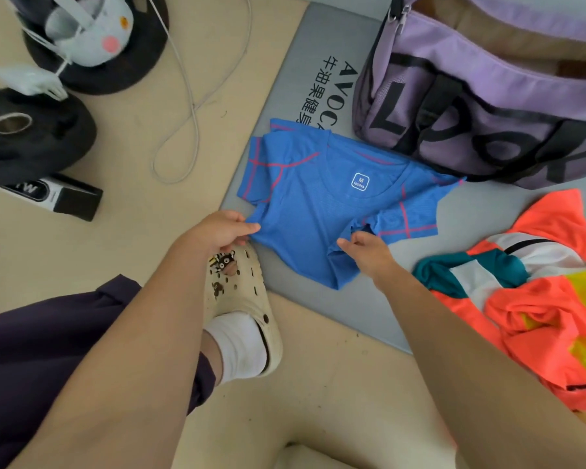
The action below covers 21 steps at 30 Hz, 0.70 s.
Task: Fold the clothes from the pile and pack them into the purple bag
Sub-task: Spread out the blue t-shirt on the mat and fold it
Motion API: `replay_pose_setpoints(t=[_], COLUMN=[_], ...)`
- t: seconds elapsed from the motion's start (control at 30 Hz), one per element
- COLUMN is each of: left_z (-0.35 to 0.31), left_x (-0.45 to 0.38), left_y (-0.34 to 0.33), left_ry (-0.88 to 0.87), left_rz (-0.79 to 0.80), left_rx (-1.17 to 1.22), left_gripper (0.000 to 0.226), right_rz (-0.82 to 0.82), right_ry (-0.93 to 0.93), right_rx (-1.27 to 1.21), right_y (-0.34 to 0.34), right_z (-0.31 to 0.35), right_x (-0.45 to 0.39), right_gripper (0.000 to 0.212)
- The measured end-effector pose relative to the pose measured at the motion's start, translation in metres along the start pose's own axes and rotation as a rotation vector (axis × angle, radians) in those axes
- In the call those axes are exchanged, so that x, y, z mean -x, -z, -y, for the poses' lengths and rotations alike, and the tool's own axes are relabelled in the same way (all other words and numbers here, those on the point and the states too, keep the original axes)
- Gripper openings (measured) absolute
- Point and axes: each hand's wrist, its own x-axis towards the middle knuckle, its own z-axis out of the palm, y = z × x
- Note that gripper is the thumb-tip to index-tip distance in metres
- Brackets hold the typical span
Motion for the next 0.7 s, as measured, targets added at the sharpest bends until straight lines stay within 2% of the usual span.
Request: replay_pose_setpoints(t=[0.1,0.33,0.4,0.47,0.53,0.6,0.7], left_z=[0.003,0.016,0.016,0.009,-0.004,-0.022,-0.053], left_x=[0.008,0.021,0.027,0.033,0.039,0.049,0.073], left_y=[0.009,0.013,0.012,0.009,0.003,-0.005,-0.018], left_ry=[0.045,-0.023,-0.071,-0.164,-0.259,-0.316,-0.390], left_rz=[0.018,-0.149,-0.170,-0.126,-0.065,-0.019,0.023], left_rx=[0.087,0.346,0.423,0.469,0.441,0.356,0.290], left_gripper=[0.020,0.030,0.035,0.043,0.038,0.022,0.013], right_rz=[0.004,-0.002,-0.004,0.002,0.007,-0.024,-0.190], right_ry=[-0.003,-0.001,0.001,0.018,0.047,0.082,0.174], right_rx=[-0.005,-0.018,-0.030,-0.043,-0.073,-0.114,-0.149], right_y=[-0.001,-0.001,-0.001,0.002,0.007,0.017,0.042], right_z=[0.001,0.000,0.000,0.000,0.002,0.003,0.014], right_x=[0.001,0.000,0.002,0.005,0.010,0.019,0.043], right_gripper=[0.044,0.042,0.042,0.043,0.045,0.042,0.033])
